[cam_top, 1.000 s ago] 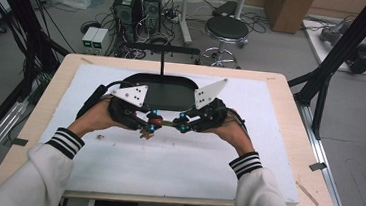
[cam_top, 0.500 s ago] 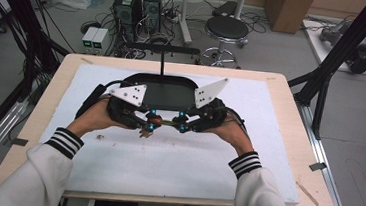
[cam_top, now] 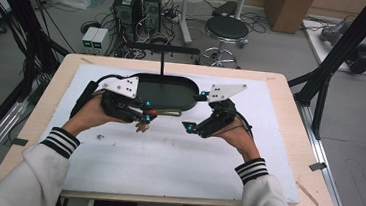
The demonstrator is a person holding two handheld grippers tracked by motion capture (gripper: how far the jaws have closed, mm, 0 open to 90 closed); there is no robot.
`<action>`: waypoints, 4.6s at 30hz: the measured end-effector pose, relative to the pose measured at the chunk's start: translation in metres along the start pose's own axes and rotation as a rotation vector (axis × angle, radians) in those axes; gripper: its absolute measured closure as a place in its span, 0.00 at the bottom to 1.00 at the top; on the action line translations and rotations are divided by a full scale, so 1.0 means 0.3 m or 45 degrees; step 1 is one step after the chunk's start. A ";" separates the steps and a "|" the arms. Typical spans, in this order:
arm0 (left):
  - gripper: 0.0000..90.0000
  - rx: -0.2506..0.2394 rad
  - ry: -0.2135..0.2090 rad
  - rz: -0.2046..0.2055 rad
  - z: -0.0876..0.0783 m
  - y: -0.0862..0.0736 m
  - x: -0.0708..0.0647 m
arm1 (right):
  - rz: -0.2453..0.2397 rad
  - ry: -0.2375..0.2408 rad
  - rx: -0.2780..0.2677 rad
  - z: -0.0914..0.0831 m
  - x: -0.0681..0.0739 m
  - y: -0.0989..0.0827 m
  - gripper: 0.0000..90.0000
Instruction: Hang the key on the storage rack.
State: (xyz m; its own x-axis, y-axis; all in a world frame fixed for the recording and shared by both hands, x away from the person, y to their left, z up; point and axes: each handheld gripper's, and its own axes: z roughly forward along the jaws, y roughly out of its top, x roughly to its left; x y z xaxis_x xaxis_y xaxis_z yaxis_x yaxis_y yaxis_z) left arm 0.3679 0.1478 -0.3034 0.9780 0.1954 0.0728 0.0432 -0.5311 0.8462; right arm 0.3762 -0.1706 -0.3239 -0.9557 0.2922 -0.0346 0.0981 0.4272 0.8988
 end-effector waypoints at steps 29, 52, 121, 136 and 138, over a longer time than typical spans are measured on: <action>0.81 -0.244 0.736 -0.320 -0.211 -0.087 0.161 | 0.238 -0.535 -0.381 -0.292 0.051 -0.402 0.00; 0.81 -0.229 0.913 -0.371 -0.172 -0.103 0.248 | 0.221 -0.688 -0.507 -0.290 0.157 -0.579 0.00; 0.81 -0.066 1.052 -0.561 0.020 -0.240 0.387 | 0.230 -0.706 -0.563 -0.286 0.162 -0.615 0.00; 0.67 -0.135 0.946 -0.607 0.028 -0.289 0.421 | 0.232 -0.705 -0.570 -0.289 0.158 -0.617 0.00; 0.45 -0.170 0.871 -0.623 0.022 -0.306 0.426 | 0.232 -0.705 -0.571 -0.289 0.158 -0.617 0.00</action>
State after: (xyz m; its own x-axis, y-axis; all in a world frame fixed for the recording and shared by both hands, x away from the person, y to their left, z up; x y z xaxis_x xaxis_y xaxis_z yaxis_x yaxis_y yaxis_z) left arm 0.4903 0.2162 -0.3752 0.5147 0.8559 -0.0507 0.3626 -0.1637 0.9175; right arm 0.2886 -0.3100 -0.4540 -0.6435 0.7651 0.0233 0.0056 -0.0257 0.9997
